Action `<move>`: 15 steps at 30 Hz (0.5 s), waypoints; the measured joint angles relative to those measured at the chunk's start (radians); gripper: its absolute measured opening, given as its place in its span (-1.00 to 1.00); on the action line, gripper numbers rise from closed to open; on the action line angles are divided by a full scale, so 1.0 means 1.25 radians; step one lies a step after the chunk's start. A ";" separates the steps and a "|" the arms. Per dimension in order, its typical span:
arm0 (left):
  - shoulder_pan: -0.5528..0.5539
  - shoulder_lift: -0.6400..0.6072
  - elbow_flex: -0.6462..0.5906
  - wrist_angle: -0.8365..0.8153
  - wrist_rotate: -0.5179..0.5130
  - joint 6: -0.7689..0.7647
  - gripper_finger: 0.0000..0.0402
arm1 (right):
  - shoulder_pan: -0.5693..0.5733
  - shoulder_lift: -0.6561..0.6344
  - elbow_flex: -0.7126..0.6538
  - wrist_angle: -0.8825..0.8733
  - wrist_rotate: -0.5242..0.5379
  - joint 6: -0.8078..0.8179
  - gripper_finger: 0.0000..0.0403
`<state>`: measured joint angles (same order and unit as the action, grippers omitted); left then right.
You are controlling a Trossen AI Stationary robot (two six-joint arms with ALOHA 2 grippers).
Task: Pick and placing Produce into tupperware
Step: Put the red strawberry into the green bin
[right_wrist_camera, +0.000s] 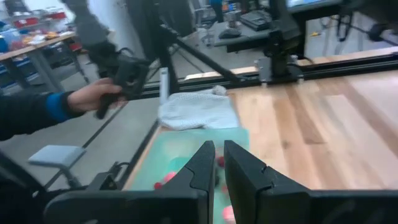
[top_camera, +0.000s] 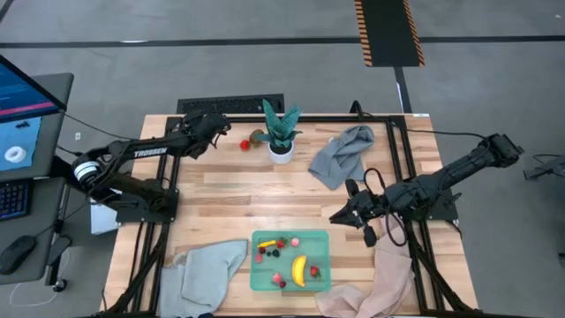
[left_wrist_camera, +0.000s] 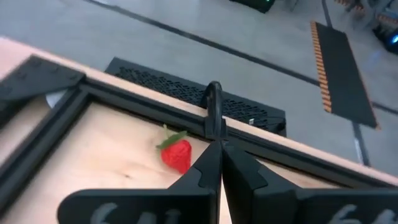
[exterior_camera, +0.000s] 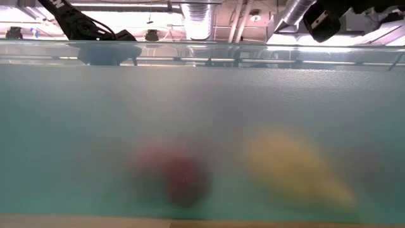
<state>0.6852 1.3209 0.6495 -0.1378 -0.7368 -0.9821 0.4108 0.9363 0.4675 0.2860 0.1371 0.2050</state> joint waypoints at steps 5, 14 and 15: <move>-0.013 0.000 0.000 -0.012 0.050 -0.064 -1.00 | -0.038 0.000 0.000 -0.019 -0.001 -0.001 -0.71; -0.035 0.000 0.000 0.027 0.158 -0.107 -1.00 | -0.072 0.000 0.000 -0.022 -0.003 -0.002 -0.71; -0.035 0.000 0.000 0.044 0.188 -0.113 -1.00 | -0.075 0.000 0.000 -0.022 -0.004 -0.002 -0.71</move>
<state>0.6410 1.3212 0.6495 -0.0827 -0.5020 -1.1234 0.3173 0.9367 0.4671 0.2588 0.1323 0.2024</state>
